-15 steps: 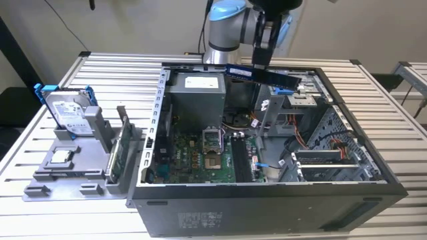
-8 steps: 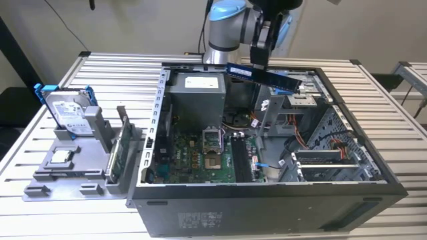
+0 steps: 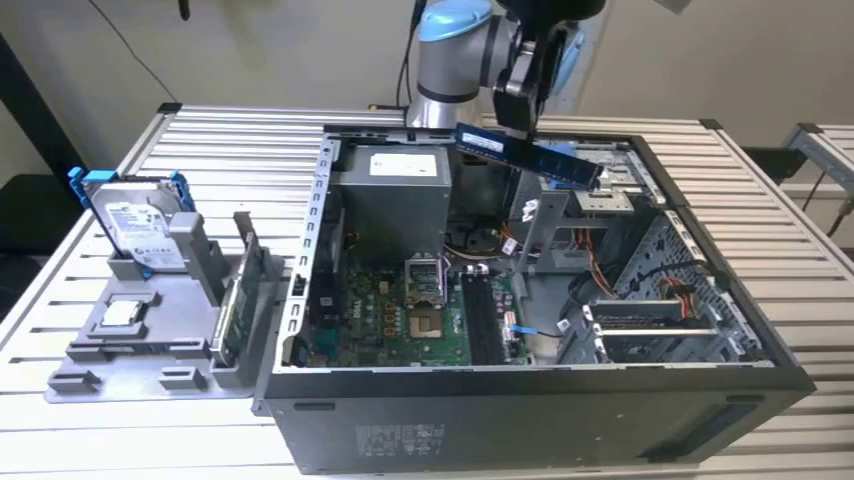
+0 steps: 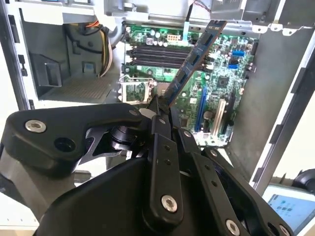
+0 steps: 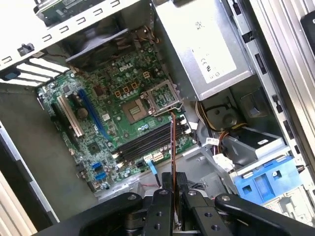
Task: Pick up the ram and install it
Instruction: 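Insert the ram into the slot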
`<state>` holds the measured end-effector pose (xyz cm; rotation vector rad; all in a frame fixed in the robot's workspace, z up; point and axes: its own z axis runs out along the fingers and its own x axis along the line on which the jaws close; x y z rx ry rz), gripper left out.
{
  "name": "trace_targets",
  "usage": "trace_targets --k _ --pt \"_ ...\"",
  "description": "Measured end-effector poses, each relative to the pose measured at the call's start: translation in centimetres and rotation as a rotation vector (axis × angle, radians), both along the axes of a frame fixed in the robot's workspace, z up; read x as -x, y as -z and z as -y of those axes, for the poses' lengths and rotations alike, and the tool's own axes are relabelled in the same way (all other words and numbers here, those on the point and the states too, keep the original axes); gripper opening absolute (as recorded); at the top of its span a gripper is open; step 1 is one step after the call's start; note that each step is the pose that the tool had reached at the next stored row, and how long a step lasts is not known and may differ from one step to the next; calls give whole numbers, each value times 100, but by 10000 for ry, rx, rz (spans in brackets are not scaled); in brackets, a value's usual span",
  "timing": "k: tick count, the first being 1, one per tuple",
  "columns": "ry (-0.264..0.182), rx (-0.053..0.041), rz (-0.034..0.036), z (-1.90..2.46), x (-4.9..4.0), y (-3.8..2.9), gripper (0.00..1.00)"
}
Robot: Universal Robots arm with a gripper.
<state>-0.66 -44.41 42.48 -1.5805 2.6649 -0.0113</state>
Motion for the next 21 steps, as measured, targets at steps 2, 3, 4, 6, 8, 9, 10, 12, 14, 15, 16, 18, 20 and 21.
trace_targets --k 2,3,4,6,8,9,10,12,14,15,16,18,20,21 --pt "265 -1 0 0 0 1 14" --pt "397 -1 0 0 0 2 14" --pt "517 -1 0 0 0 3 14" --pt "753 0 0 0 0 4 14" --pt "941 1 0 1 0 4 14" --pt "1003 2 -1 2 -1 5 14" --pt "1066 0 0 4 -2 6 14" --pt "1192 -1 0 8 -4 8 14" --pt "1311 0 0 12 -6 9 14" --pt "1366 0 0 14 -7 10 14" --pt "1421 0 0 16 -9 11 14" --pt "1542 0 0 20 -10 13 14" --pt "1687 2 0 21 -11 17 14" --pt "1763 0 0 22 -11 21 14"
